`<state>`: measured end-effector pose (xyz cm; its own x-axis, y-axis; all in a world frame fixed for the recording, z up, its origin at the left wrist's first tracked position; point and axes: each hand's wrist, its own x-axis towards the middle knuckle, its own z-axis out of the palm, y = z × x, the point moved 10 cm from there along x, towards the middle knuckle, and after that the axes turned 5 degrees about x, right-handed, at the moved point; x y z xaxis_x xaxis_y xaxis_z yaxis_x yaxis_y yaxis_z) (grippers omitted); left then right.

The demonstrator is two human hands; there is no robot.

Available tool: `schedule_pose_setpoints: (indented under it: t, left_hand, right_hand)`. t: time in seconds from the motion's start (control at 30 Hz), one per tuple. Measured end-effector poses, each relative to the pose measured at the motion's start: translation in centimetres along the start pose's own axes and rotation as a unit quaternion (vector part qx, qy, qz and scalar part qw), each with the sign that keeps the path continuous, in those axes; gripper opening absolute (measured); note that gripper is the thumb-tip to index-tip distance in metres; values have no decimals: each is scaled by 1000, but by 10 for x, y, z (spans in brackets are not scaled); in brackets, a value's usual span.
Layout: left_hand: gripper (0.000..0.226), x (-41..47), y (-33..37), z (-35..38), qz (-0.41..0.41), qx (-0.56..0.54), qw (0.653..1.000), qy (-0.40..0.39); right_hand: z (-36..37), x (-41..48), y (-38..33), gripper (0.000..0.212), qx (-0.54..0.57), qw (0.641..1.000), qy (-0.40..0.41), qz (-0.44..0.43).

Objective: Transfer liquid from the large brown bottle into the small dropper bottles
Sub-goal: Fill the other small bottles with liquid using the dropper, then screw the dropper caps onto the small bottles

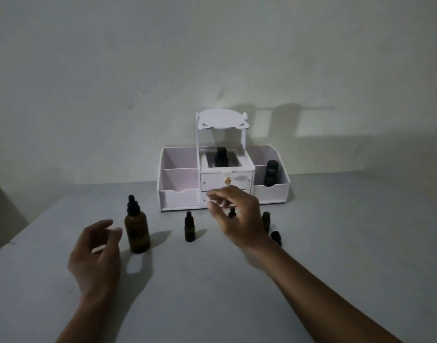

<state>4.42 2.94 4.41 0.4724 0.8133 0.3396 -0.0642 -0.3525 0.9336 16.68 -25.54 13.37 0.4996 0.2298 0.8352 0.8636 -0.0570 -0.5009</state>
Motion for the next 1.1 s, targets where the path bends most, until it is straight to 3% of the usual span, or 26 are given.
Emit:
schedule_pose_setpoints:
  t: [0.07, 0.17, 0.3, 0.53, 0.67, 0.9, 1.0, 1.1]
  left_hand:
    - [10, -21, 1, 13, -18, -2, 999, -31]
    - [14, -60, 0, 54, -57, -13, 984, -170]
    - [17, -105, 23, 104, -31, 39, 950, -309]
    - [19, -146, 49, 182, -22, 40, 932, -360]
    - [38, -157, 59, 227, -7, 34, 927, -372]
    - [65, -156, 60, 270, -37, 35, 945, -323]
    - [68, -151, 59, 279, -38, 40, 940, -337]
    - [64, -145, 53, 284, -52, 16, 939, -341]
  right_hand:
    - [-43, -14, 14, 15, -40, 999, 1, 0]
    - [-96, -30, 47, 18, -107, 994, -9, 36]
    - [-133, -47, 96, 44, -170, 969, -80, 161]
    - [-108, -81, 133, 60, -168, 920, -245, 257]
    - [-99, -86, 138, 42, -199, 899, -281, 270]
    - [-118, -78, 132, 19, -154, 922, -210, 287]
    - [-136, -65, 128, 17, -89, 952, -83, 282]
    - [-149, -50, 130, 19, -8, 953, 64, 297]
